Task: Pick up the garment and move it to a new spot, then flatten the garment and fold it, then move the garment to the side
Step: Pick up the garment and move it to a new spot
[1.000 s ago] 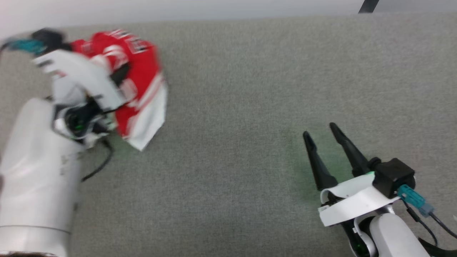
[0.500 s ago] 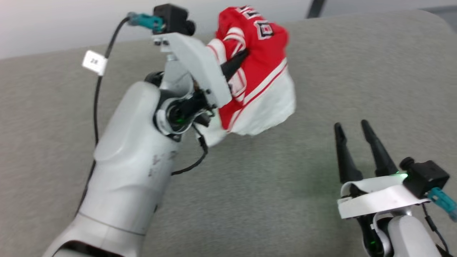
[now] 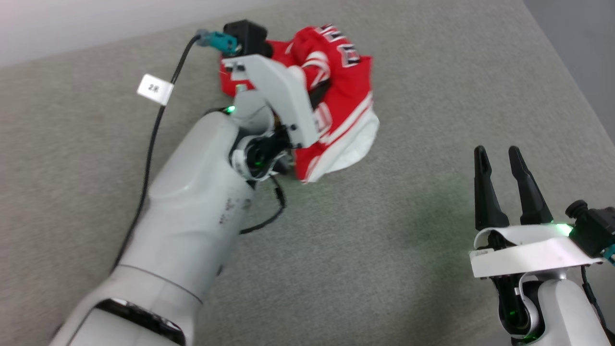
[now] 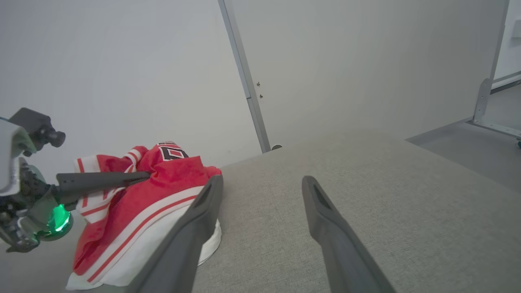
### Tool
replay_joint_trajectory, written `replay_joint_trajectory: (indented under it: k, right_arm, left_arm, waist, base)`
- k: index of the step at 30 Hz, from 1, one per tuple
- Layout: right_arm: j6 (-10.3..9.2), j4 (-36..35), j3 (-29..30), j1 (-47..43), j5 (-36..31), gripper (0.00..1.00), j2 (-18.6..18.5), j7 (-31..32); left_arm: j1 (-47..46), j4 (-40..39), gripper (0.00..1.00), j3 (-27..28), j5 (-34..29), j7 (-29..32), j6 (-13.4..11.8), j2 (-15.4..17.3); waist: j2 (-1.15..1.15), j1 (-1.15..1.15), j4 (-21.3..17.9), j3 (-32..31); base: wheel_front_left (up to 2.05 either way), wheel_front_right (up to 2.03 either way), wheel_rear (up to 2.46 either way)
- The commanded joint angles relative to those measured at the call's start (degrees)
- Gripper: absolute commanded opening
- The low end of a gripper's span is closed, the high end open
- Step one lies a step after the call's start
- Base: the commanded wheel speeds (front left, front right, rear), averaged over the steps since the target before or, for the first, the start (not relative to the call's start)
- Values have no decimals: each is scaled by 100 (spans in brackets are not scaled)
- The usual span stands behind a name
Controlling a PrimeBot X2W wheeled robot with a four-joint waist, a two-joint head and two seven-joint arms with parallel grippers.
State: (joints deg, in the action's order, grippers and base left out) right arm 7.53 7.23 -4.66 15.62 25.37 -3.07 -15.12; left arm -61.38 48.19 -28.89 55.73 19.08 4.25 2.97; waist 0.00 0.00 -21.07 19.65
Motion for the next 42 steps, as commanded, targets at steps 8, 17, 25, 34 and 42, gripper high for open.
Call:
replay_joint_trajectory:
  k: [8,17,25,34,42]
  right_arm:
    - [-8,-66,-139,118,183,100,21,-2]
    - [-8,-82,-273,206,294,100,20,-2]
    - [-8,-24,-203,161,201,100,19,-2]
    - [-8,94,-163,4,-335,100,15,-2]
    - [-8,211,-141,-204,-784,100,-160,-3]
  left_arm:
    - [-512,1087,0,-501,-757,-385,165,504]
    - [-452,1577,0,-1688,-1420,124,314,578]
    - [-433,1342,76,-2025,-1100,0,321,659]
    - [-569,651,100,-2088,-320,-672,323,574]
    - [9,6,100,-2058,418,-1627,323,766]
  waist:
    - [0,0,-272,327]
    - [0,0,-346,498]
    - [0,0,-281,422]
    - [0,0,336,-120]
    - [0,0,1133,-676]
  base:
    - [0,0,0]
    - [0,0,0]
    - [0,0,0]
    - [0,0,0]
    - [0,0,0]
